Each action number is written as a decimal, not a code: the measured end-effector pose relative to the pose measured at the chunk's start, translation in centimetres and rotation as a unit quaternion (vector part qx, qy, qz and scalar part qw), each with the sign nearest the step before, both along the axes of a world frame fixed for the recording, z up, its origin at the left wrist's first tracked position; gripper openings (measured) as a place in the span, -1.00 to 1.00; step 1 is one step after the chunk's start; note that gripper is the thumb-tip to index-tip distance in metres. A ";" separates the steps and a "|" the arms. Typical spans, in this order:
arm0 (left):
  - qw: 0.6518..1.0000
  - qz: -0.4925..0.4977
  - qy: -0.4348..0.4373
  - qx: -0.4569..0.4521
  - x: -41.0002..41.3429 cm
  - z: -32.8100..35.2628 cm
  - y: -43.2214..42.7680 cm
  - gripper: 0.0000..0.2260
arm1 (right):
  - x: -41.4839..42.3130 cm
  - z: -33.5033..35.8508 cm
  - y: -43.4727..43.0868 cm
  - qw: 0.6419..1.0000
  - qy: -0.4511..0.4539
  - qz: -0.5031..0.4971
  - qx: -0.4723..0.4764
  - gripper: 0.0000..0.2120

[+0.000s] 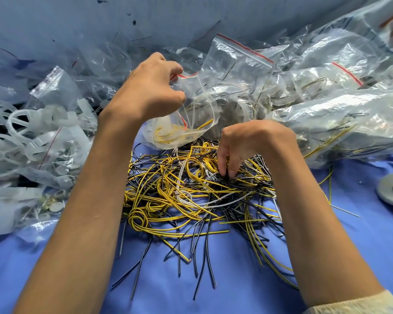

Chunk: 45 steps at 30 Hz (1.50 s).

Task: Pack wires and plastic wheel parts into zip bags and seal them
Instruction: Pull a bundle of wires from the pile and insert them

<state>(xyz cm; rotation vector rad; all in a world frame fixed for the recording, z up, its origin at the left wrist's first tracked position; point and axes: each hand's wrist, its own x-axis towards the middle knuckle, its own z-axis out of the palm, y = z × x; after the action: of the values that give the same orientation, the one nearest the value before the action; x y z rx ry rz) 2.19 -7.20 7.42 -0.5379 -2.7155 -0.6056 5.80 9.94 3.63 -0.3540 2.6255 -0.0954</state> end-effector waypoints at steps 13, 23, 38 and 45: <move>0.998 -0.052 -0.028 -0.021 0.2 0.2 0.7 -0.65 | 0.5 2.4 2.0 0.913 0.238 -0.023 -0.330 -0.84; 0.995 -0.082 -0.004 0.057 1.1 0.8 0.9 -0.76 | 0.5 2.5 1.7 0.872 0.214 -0.059 -0.436 -0.92; 0.980 -0.155 -0.114 0.047 3.1 1.5 2.2 -0.72 | 0.4 3.3 3.0 0.716 0.253 -0.315 -0.569 -0.62; 0.978 -0.184 -0.100 0.017 3.6 1.4 2.5 -0.72 | -0.3 3.1 3.6 0.701 0.311 -0.335 -0.547 -0.62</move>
<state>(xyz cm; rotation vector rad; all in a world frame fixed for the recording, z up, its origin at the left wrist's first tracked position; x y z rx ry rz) 5.82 -4.72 8.79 -1.0366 -2.8020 -0.8347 5.48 13.58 6.68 0.3190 2.8220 -2.1583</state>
